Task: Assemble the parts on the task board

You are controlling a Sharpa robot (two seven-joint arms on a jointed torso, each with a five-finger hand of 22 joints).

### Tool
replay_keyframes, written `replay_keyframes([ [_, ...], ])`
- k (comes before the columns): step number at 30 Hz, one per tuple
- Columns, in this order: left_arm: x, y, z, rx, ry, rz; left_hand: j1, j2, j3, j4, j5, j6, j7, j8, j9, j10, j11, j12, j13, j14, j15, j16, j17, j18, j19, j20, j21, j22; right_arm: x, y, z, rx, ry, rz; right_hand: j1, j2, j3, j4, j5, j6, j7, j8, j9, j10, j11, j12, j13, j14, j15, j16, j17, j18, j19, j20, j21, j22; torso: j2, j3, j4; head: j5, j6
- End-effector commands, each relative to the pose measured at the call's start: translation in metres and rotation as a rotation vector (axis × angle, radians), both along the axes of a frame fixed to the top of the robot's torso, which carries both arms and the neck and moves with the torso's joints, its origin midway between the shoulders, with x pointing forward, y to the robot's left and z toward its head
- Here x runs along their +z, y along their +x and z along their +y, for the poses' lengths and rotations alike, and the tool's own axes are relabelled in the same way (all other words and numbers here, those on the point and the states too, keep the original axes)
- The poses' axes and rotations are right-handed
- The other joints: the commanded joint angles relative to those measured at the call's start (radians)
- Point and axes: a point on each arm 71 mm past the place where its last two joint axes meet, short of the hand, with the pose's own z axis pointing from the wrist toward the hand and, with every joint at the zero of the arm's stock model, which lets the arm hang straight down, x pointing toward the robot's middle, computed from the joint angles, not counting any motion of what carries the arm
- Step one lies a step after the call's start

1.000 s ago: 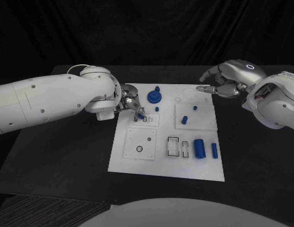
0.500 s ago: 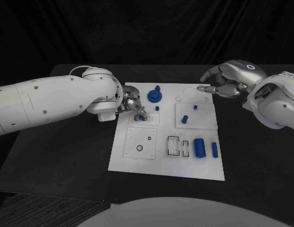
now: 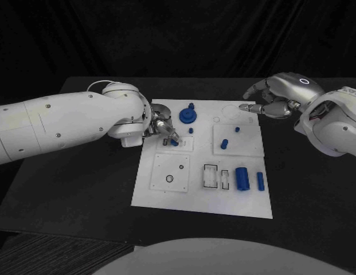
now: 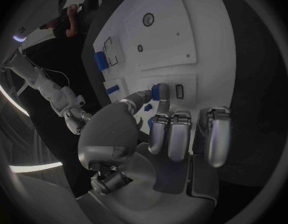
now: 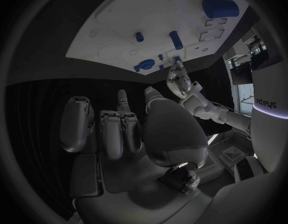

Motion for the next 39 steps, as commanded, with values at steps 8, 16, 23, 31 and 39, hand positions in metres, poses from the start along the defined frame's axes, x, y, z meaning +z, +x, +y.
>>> replay_keyframes([
  [8,0.0001,0.0014,-0.0004,0.005,-0.028,-0.018,-0.001,0.012,0.068,-0.062,-0.002,-0.002,-0.003,-0.005,-0.002,0.107,-0.007,0.0,0.262,0.104,-0.007,0.003,0.263,0.004,0.007,-0.003,-0.002,0.182,-0.002,0.0005,-0.0017,-0.019,-0.005,0.009,0.013,-0.001,-0.004,-0.003,0.006,0.006,0.0,-0.006,-0.001,0.105,0.006,0.004,0.263,0.099,0.005,-0.002,0.249,0.003,-0.005,-0.001,-0.004,0.176,0.0,0.0004,0.0012,-0.003,0.0],
  [16,0.0001,0.0019,0.0007,0.01,-0.028,-0.019,-0.001,0.013,0.069,-0.061,-0.002,-0.002,-0.003,-0.005,-0.002,0.107,-0.007,0.0,0.262,0.104,-0.007,0.003,0.263,0.004,0.007,-0.003,-0.002,0.183,-0.0036,0.0005,-0.0021,-0.021,-0.008,0.016,0.013,-0.001,-0.004,-0.003,0.007,0.006,0.0,-0.006,-0.001,0.105,0.006,0.004,0.263,0.099,0.005,-0.003,0.248,0.003,-0.005,-0.001,-0.004,0.176,0.0,0.0006,0.0001,-0.001,0.0],
  [23,-0.0005,0.0012,-0.0011,0.001,-0.024,-0.012,-0.002,0.016,0.07,-0.06,-0.002,-0.001,-0.003,-0.007,-0.003,0.107,-0.007,0.0,0.262,0.104,-0.007,0.003,0.263,0.004,0.007,-0.003,-0.003,0.182,-0.0051,0.0005,-0.0028,-0.023,-0.01,0.02,0.014,-0.001,-0.004,-0.003,0.007,0.007,0.0,-0.006,-0.001,0.105,0.006,0.004,0.263,0.099,0.005,-0.004,0.248,0.003,-0.005,-0.001,-0.005,0.176,0.0,0.0011,0.0013,0.002,0.0],
  [31,-0.0015,0.0015,-0.0005,-0.001,-0.02,-0.007,-0.002,0.016,0.07,-0.06,-0.002,-0.001,-0.003,-0.007,-0.003,0.107,-0.007,0.0,0.262,0.104,-0.007,0.003,0.263,0.004,0.007,-0.003,-0.003,0.182,-0.0056,0.0003,-0.0035,-0.025,-0.012,0.023,0.014,-0.001,-0.004,-0.003,0.007,0.007,0.0,-0.006,-0.001,0.105,0.006,0.004,0.263,0.099,0.005,-0.004,0.248,0.003,-0.005,-0.001,-0.005,0.176,-0.001,0.0007,0.0009,0.001,0.0],
  [39,-0.0026,0.0006,-0.0011,-0.009,-0.013,0.003,-0.004,0.018,0.071,-0.059,-0.003,-0.001,-0.002,-0.007,-0.003,0.107,-0.006,0.0,0.262,0.104,-0.007,0.003,0.263,0.005,0.005,-0.003,-0.004,0.181,-0.006,0.0002,-0.0039,-0.027,-0.014,0.026,0.016,-0.001,-0.004,-0.003,0.01,0.008,0.0,-0.006,-0.002,0.105,0.006,0.004,0.263,0.099,0.005,-0.004,0.248,0.003,-0.005,-0.001,-0.005,0.176,-0.002,0.0016,0.0016,0.002,0.0],
])
